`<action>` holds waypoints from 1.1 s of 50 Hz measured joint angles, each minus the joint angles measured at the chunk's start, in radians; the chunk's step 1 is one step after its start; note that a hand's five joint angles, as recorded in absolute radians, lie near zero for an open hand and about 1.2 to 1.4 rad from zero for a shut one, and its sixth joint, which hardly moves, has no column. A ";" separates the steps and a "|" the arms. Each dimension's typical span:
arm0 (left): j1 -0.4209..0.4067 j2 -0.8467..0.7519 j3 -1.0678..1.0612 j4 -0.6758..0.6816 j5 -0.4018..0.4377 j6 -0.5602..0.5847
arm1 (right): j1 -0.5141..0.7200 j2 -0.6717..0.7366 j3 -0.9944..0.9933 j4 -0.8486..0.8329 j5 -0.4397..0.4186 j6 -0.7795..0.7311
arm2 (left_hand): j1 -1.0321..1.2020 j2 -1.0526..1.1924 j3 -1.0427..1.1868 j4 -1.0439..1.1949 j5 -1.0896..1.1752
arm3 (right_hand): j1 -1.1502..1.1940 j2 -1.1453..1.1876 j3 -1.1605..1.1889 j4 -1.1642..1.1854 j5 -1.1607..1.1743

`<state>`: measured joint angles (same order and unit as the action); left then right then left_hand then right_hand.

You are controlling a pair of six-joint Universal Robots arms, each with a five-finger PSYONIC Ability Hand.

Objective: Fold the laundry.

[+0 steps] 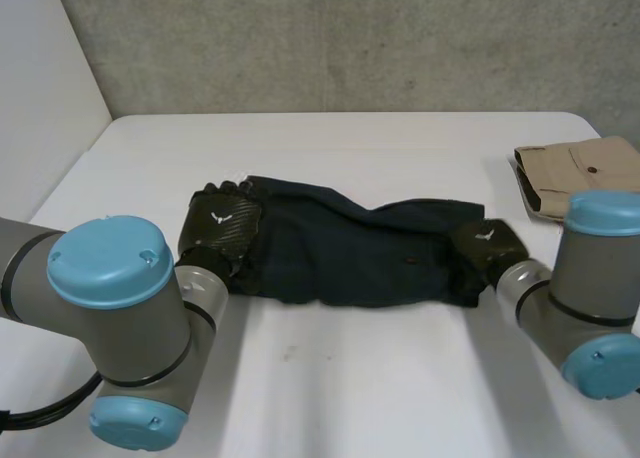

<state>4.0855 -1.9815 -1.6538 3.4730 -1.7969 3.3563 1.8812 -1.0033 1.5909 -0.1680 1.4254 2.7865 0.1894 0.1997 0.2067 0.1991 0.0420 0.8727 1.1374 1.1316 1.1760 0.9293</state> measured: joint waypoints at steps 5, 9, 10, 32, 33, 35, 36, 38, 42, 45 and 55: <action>0.000 0.020 -0.010 -0.003 -0.001 0.000 | -0.056 -0.109 0.045 -0.053 0.016 -0.041 | 0.000 0.000 0.000 0.000 0.000 | 0.060 0.031 0.012 0.011 0.003; 0.000 0.033 -0.015 -0.004 -0.001 0.000 | -0.090 -0.161 0.063 -0.060 0.017 -0.079 | 0.000 0.000 0.000 0.000 0.000 | 0.068 0.031 0.012 0.011 0.003; 0.001 0.049 -0.021 -0.005 -0.001 -0.001 | -0.112 -0.186 0.070 -0.055 0.017 -0.113 | 0.000 0.000 0.000 0.000 0.000 | 0.068 0.031 0.012 0.011 0.003; 0.008 0.114 0.002 -0.003 -0.008 -0.002 | 0.253 -0.092 -0.176 0.037 -0.208 -0.668 | 0.000 0.000 0.000 0.000 0.000 | 0.069 0.004 0.012 -0.016 0.005; 0.009 0.118 0.007 -0.002 -0.008 -0.001 | 0.277 -0.064 -0.182 0.042 -0.255 -0.681 | 0.000 0.000 0.000 0.000 0.000 | 0.007 -0.103 -0.078 -0.114 -0.070; 0.011 0.121 0.017 -0.001 -0.008 -0.001 | 0.296 -0.037 -0.189 0.048 -0.303 -0.694 | 0.000 0.000 0.000 0.000 0.000 | -0.255 -0.395 -0.363 -0.397 -0.339; 0.012 0.122 0.023 0.000 -0.008 -0.001 | 0.304 -0.023 -0.193 0.051 -0.326 -0.697 | 0.000 0.000 0.000 0.000 0.000 | -0.371 -0.517 -0.482 -0.515 -0.457; 0.015 0.123 0.034 0.001 -0.008 -0.001 | 0.311 -0.007 -0.197 0.056 -0.356 -0.696 | 0.000 0.000 0.000 0.000 0.000 | -0.587 -0.771 -0.755 -0.791 -0.736; 0.023 0.120 0.071 0.003 -0.005 -0.001 | 0.299 -0.001 -0.204 0.062 -0.388 -0.609 | 0.000 0.000 0.000 0.000 0.000 | -0.676 -0.918 -0.923 -0.947 -0.872; 0.026 0.112 0.111 0.004 -0.001 -0.001 | 0.267 -0.042 -0.208 0.063 -0.383 -0.435 | 0.000 0.000 0.000 0.000 0.000 | -0.677 -0.918 -0.926 -0.947 -0.872; -0.004 -0.002 0.305 -0.005 0.115 -0.009 | 0.091 -0.231 -0.226 0.114 -0.275 0.168 | 0.001 0.000 0.000 0.000 0.000 | -0.676 -0.918 -0.926 -0.947 -0.872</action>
<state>4.0819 -1.9838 -1.3485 3.4681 -1.6817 3.3478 1.9720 -1.2347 1.3647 -0.0544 1.1508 2.9544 0.1905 0.1998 0.2068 0.1994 0.0423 0.1962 0.2194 0.2054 0.2293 0.0569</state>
